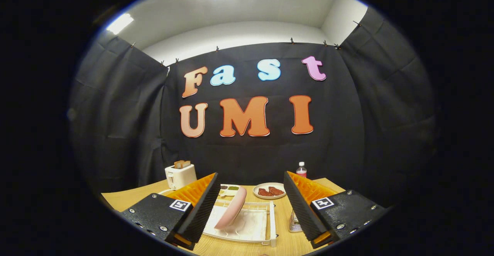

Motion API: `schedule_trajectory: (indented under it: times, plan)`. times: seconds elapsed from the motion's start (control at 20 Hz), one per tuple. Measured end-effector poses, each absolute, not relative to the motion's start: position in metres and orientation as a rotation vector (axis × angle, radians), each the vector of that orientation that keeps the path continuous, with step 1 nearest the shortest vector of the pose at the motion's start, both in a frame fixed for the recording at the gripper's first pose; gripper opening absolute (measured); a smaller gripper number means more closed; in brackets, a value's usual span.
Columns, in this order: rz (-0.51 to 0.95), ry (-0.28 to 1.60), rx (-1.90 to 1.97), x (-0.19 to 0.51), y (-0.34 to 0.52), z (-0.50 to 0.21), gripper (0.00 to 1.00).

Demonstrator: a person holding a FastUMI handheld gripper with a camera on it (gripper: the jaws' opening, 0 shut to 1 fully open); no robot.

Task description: Take the plate from the dish rack, then take the spoon from the basket and place it into the plate.

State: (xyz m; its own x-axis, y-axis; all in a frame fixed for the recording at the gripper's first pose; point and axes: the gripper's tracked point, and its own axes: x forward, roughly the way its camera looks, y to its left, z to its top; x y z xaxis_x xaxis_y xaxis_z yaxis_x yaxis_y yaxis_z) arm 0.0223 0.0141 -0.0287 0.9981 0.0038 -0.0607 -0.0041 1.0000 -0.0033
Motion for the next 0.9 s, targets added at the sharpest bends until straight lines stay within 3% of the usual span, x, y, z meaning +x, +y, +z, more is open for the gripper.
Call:
schedule_trajectory:
  times: [0.55,0.9]
  plan:
    - [0.084,0.166,-0.023,0.073,0.041,-0.033,0.98]
    - [0.120,0.371,-0.045,0.097,0.041,-0.075,0.98]
